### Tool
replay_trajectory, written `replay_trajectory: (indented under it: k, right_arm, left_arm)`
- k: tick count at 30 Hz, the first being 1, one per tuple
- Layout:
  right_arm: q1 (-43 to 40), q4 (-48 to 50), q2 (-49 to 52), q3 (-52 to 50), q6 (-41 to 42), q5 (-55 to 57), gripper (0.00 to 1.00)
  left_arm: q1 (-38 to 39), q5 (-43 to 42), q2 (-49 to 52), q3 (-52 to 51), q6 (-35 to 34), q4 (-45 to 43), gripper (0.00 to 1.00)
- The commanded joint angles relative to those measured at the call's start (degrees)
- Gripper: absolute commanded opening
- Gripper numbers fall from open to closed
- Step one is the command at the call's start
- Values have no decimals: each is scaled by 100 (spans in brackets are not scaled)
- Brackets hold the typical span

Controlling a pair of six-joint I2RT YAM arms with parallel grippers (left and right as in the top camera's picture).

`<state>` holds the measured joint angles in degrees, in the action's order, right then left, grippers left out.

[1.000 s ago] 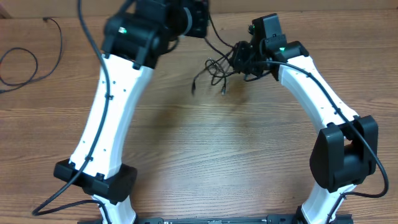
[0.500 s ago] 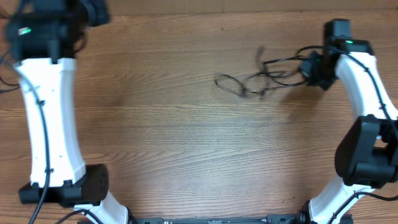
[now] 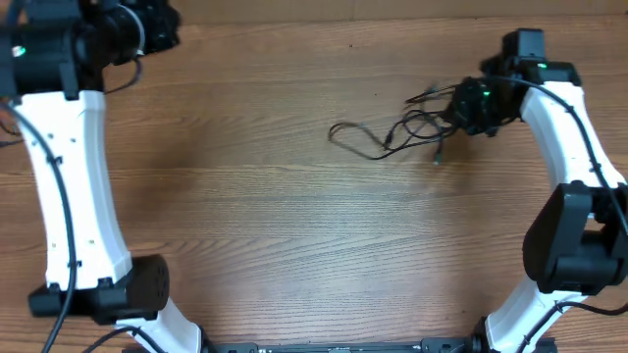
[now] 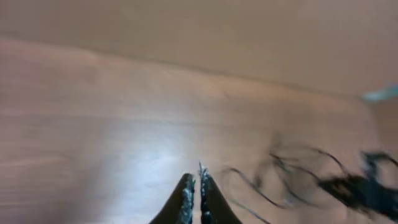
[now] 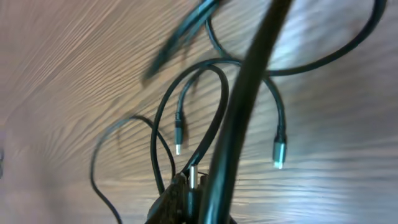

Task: Untangle cables

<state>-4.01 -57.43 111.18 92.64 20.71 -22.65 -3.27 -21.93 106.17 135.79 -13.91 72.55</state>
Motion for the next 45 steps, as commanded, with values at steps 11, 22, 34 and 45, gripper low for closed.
replay_trajectory:
  k: [11,22,34,45]
  right_arm:
    - [210,299,-125,0,413,-291,4]
    - [282,455,-122,0,1213,-210,4]
    - [800,553,-116,0,1823,1982,4]
    - [1080,573,-125,0,3512,1545,4]
  left_arm:
    - [1495,-1746,1884,22,-824,538,100]
    - [2439,-2273,3112,20,-3558,378,99]
    - [2765,-2946,3300,9,-5036,400,100]
    - [2826,-2868,3300,9,-6811,387,100]
